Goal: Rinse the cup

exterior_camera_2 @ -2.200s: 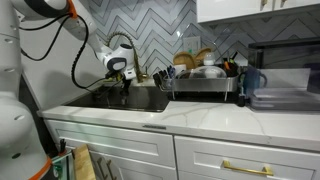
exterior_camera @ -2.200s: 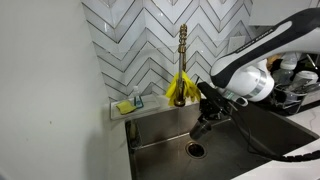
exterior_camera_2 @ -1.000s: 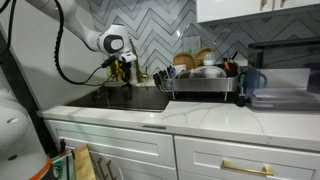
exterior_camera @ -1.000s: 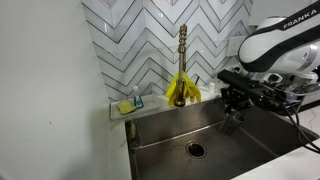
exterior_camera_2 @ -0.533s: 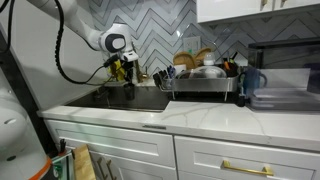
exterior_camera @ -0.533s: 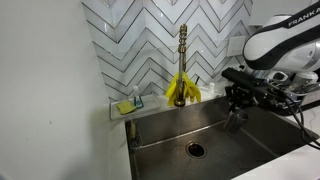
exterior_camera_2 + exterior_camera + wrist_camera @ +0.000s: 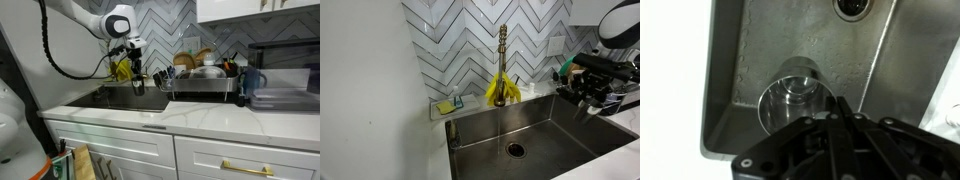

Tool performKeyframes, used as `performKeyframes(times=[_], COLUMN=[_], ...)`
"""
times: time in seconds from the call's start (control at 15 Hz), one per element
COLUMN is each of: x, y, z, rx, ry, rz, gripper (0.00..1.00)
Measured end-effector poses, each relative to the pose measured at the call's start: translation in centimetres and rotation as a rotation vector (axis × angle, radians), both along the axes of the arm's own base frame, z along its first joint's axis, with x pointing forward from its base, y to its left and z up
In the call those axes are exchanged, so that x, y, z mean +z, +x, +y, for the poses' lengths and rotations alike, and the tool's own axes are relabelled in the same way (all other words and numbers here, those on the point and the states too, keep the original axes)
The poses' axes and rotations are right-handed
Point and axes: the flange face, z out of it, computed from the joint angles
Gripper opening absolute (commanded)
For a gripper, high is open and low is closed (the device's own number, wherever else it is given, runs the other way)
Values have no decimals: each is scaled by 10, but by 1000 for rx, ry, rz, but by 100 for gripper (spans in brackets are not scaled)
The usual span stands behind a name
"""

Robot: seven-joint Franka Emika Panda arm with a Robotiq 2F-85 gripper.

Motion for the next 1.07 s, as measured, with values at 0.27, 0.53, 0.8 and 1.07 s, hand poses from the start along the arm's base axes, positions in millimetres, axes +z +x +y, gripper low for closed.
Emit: performKeyframes(times=[0.27, 0.53, 0.8, 1.07], x=[23, 25, 15, 5], y=[-15, -21, -24, -24], z=[-47, -90, -134, -173], rx=[87, 170, 167, 110], ry=[-97, -176, -205, -198], rz=[38, 33, 45, 22], gripper=[1, 1, 1, 1])
